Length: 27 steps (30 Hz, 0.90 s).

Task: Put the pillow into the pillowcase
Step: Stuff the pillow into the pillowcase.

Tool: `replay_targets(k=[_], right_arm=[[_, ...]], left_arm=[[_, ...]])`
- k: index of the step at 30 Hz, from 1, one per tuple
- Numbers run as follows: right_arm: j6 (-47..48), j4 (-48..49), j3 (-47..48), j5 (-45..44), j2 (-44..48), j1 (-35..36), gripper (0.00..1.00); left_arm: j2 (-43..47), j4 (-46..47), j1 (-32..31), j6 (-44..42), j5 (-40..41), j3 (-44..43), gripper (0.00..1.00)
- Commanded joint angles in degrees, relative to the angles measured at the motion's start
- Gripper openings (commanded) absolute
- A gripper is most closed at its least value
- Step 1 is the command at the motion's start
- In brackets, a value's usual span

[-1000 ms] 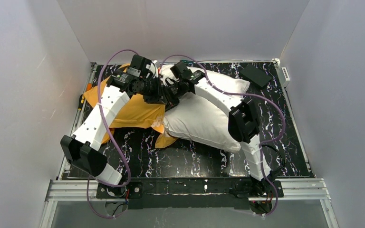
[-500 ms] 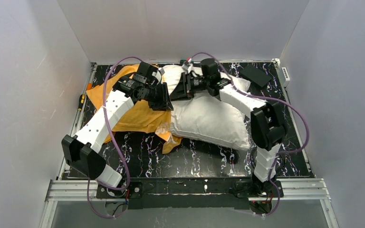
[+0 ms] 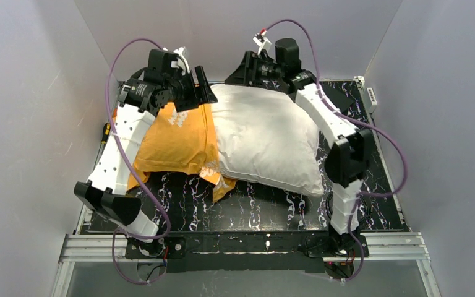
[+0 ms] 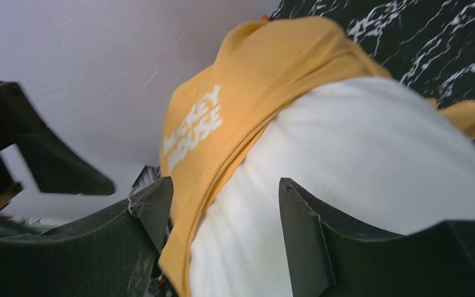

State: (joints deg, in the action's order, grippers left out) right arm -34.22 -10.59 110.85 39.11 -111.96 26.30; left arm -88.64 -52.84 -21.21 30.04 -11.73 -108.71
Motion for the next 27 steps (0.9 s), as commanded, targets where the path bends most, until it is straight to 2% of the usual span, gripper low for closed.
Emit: replay_targets(k=[1, 3, 6, 8, 11, 14, 19, 21, 23, 24, 27], right_arm=[[3.7, -7.3, 13.3, -2.0, -13.8, 0.3, 0.72], [4.1, -11.0, 17.4, -0.9, -18.9, 0.5, 0.71], [6.7, -17.8, 19.2, 2.9, -23.6, 1.5, 0.54], [10.0, -21.2, 16.7, 4.7, -23.4, 3.1, 0.41], [12.3, -20.8, 7.8, 5.4, -19.6, 5.2, 0.3], [10.7, -16.3, -0.1, 5.3, -15.9, 5.8, 0.24], [11.1, -16.7, -0.7, 5.3, -15.0, 6.8, 0.2], [11.2, -16.8, -0.3, 5.6, -15.2, 7.0, 0.2], [11.1, -16.8, 0.0, 5.5, -15.2, 7.1, 0.2], [11.0, -16.7, 0.0, 5.7, -15.2, 7.1, 0.19], [10.4, -15.8, -0.1, 6.2, -14.9, 7.1, 0.19]], left_arm=[[-6.2, -2.2, 2.6, -0.7, 2.2, -7.9, 0.69], [-8.7, -2.5, 3.3, -0.7, 3.3, -10.6, 0.69], [-12.1, -2.5, 4.1, -0.4, 6.0, -14.2, 0.68], [-14.4, -2.4, 4.5, -0.5, 7.5, -16.2, 0.67], [-18.5, -2.4, 4.8, -1.5, 8.8, -18.8, 0.65], [-22.3, -3.0, 4.8, -4.2, 9.3, -20.3, 0.69], [-28.0, -4.2, 4.8, -6.9, 13.3, -21.9, 0.69], [-29.8, -4.4, 4.8, -7.1, 12.5, -22.8, 0.63], [-31.0, -4.5, 4.7, -7.4, 12.3, -23.3, 0.53], [-31.3, -4.4, 4.8, -7.5, 12.5, -23.3, 0.46], [-32.2, -4.4, 4.8, -7.9, 11.8, -25.2, 0.12]])
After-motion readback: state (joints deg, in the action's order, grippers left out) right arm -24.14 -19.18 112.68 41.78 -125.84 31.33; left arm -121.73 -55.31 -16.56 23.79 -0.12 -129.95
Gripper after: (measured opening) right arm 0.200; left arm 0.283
